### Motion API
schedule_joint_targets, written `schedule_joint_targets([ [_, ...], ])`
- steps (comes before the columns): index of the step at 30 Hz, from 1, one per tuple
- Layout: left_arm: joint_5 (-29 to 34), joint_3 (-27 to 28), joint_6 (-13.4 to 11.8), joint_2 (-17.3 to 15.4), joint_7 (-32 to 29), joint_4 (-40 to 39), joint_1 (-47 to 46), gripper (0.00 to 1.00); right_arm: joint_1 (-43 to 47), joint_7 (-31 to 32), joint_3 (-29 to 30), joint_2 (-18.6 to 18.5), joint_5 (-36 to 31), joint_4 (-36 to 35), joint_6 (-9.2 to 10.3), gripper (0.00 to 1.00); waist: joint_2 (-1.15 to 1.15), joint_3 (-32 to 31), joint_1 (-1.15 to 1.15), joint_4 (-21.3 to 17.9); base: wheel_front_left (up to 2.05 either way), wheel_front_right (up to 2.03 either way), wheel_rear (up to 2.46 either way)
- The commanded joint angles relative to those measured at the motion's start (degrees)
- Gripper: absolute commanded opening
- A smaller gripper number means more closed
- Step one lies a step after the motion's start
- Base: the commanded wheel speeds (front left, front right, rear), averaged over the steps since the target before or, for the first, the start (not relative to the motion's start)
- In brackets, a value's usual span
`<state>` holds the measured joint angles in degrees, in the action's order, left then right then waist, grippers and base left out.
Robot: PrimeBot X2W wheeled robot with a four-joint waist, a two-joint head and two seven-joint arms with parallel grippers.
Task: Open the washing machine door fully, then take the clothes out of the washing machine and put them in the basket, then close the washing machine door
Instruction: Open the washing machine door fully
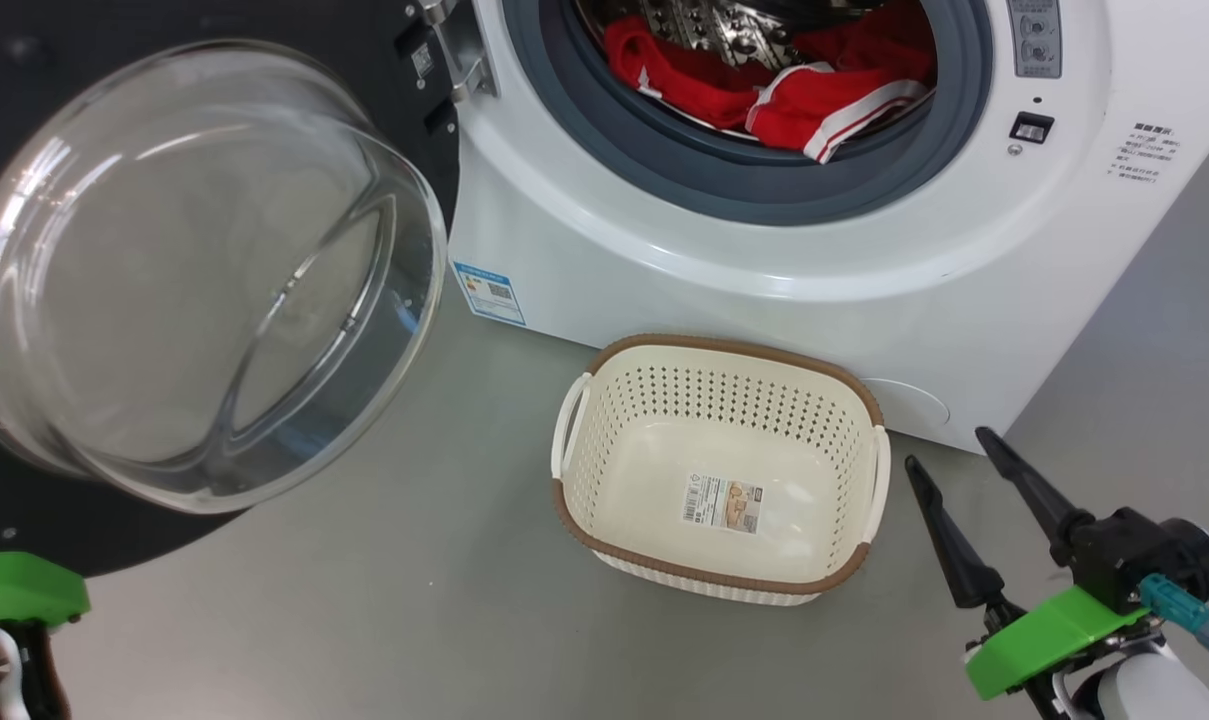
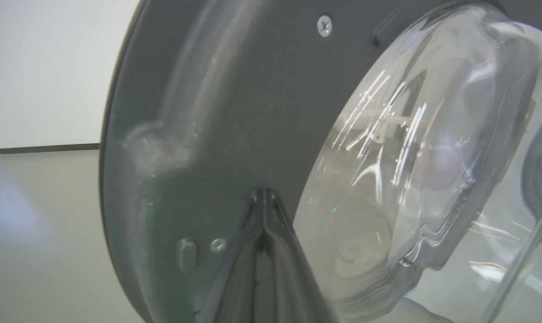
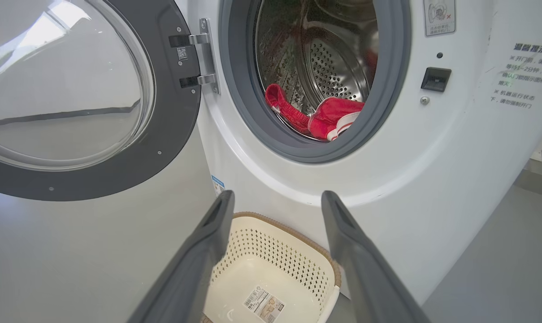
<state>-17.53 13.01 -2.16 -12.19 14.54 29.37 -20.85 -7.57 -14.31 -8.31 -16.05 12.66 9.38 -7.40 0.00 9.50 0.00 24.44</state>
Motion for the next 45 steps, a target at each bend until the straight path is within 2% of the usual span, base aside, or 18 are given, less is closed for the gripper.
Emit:
schedule_joint_targets([
  [1, 0.49, 2.70, 0.18, -3.15, 0.45, -0.73, -2.54, 0.00, -1.31, -0.69, -1.03, -0.54, -0.84, -1.54, -0.09, 1.00, 0.00, 0.23, 0.00, -0.07, 0.00, 0.00, 0.00],
  [12, 2.64, 8.30, 1.75, -3.73, 0.46, 4.49, -5.82, 0.00, -2.36, -0.69, -1.85, -1.12, -0.76, -1.95, -0.09, 1.00, 0.00, 1.08, 0.00, -1.06, 0.00, 0.00, 0.00],
  [15, 2.41, 9.97, 3.02, -3.30, 0.46, 5.18, -6.19, 0.00, -2.45, -0.69, -1.83, -1.25, -0.72, -1.93, -0.09, 1.00, 0.00, 0.98, 0.00, -1.21, 0.00, 0.00, 0.00],
  [27, 5.37, 11.89, 6.47, 0.98, 0.46, 4.10, -3.82, 0.00, -1.67, -0.69, -1.14, -0.72, -0.18, -1.48, -0.09, 1.00, 0.00, -0.40, 0.00, -0.40, 0.00, 0.00, 0.00],
  [33, 5.95, 12.13, 8.09, 4.01, 0.46, 1.34, -0.68, 0.49, -1.26, -0.69, -1.12, -0.33, 0.01, -1.39, -0.09, 1.00, 0.00, -1.13, 0.00, -0.19, 0.00, 0.00, 0.00],
  [35, 6.16, 11.77, 8.58, 5.13, 0.46, -0.22, 0.76, 0.93, -1.13, -0.69, -1.14, -0.27, -0.02, -1.47, -0.09, 1.00, 0.00, -1.34, 0.00, -0.24, 0.00, 0.00, 0.00],
  [36, 6.30, 11.44, 8.79, 5.62, 0.46, -1.14, 1.53, 1.00, -1.08, -0.69, -1.14, -0.25, -0.02, -1.51, -0.09, 1.00, 0.00, -1.43, 0.00, -0.29, 0.00, 0.00, 0.00],
  [45, 6.35, 6.98, 9.58, 8.36, 0.46, -10.00, 8.34, 1.00, -1.36, -0.69, -0.93, 0.09, -0.03, -1.91, -0.09, 1.00, 0.00, -1.39, 0.00, -2.44, 0.00, 0.00, 0.00],
])
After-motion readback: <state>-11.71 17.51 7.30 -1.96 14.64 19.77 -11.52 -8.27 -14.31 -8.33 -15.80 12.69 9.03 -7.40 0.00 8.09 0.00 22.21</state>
